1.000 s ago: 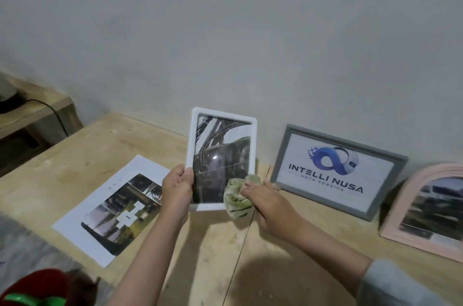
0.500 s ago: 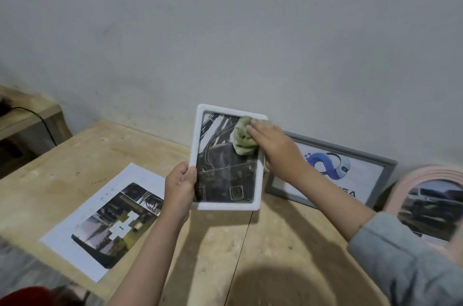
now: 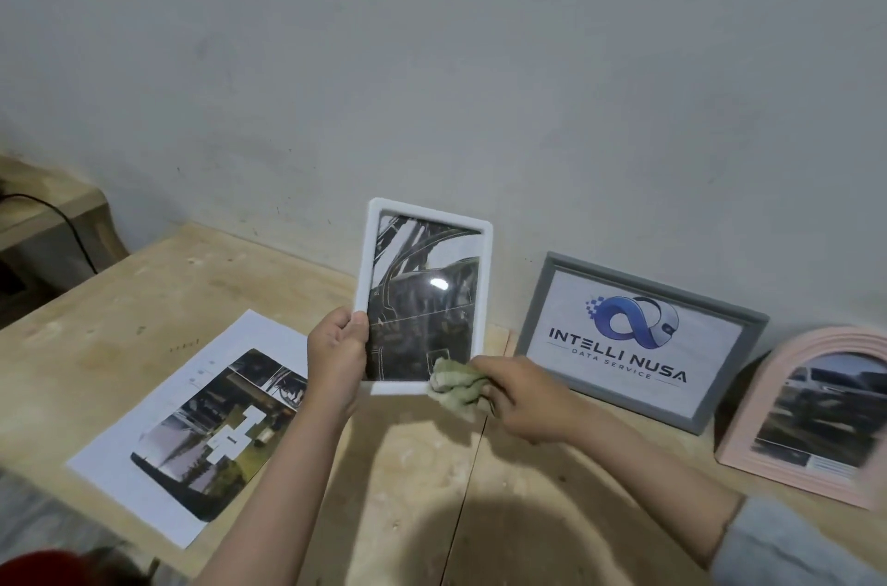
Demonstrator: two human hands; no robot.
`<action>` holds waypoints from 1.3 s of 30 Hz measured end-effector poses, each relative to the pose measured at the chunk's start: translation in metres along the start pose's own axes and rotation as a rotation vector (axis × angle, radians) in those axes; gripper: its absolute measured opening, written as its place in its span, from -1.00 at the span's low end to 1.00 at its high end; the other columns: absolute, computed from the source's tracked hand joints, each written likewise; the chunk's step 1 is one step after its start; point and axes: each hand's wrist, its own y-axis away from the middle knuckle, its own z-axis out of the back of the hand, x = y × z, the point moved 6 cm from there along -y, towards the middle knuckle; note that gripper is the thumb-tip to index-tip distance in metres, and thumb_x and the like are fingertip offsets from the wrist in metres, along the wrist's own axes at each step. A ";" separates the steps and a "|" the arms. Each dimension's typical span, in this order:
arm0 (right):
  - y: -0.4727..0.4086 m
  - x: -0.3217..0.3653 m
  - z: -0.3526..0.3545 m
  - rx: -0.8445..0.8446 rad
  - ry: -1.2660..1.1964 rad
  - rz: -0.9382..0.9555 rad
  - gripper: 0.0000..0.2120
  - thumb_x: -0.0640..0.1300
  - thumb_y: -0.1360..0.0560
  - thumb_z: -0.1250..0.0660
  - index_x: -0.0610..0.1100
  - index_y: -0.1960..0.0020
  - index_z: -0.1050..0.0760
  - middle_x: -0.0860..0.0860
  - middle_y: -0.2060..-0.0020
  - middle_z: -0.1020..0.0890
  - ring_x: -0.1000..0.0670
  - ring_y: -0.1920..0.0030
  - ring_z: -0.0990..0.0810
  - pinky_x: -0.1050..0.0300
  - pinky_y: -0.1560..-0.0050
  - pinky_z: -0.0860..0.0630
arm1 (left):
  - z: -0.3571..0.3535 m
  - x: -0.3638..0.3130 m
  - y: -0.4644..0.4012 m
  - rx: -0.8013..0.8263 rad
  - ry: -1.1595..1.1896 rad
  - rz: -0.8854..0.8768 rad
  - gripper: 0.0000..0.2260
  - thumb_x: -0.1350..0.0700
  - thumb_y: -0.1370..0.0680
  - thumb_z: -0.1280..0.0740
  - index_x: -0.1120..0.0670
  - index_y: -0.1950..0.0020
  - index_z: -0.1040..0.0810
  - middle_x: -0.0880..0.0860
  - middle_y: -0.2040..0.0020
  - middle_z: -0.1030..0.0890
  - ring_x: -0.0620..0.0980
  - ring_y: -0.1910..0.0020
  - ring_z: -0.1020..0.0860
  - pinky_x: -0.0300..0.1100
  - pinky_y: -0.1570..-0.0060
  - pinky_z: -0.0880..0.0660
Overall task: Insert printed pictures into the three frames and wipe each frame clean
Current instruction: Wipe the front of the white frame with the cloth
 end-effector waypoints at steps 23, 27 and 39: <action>-0.023 0.030 -0.021 -0.362 0.231 0.431 -0.46 -0.47 -0.26 -0.30 -0.19 -0.21 -0.53 -0.09 -0.16 -0.61 -0.04 -0.16 -0.58 0.09 -0.16 -0.53 | -0.004 0.000 -0.004 -0.027 0.105 0.063 -0.73 0.30 -0.62 -0.12 0.24 0.27 -0.45 -0.05 0.51 -0.51 -0.14 0.53 -0.46 -0.34 0.47 -0.42; -0.022 0.028 -0.017 -0.120 -0.111 0.181 -0.67 -0.36 -0.41 -0.19 -0.15 -0.10 -0.55 -0.01 0.05 -0.64 0.10 0.07 -0.55 0.34 0.05 -0.47 | 0.000 0.004 -0.006 -0.015 0.008 0.013 -0.77 0.27 -0.61 -0.15 0.35 0.15 -0.49 0.15 0.30 -0.51 0.00 0.31 -0.46 -0.22 0.26 -0.41; -0.064 0.017 0.089 -0.455 0.494 0.242 -0.36 -0.35 -0.32 -0.16 -0.28 -0.41 -0.31 -0.22 -0.39 -0.37 -0.22 -0.40 -0.33 -0.14 -0.32 -0.30 | -0.030 -0.004 -0.005 0.104 0.011 -0.017 -0.75 0.32 -0.61 -0.15 0.19 0.22 -0.51 0.04 0.36 -0.55 -0.07 0.37 -0.51 -0.23 0.32 -0.45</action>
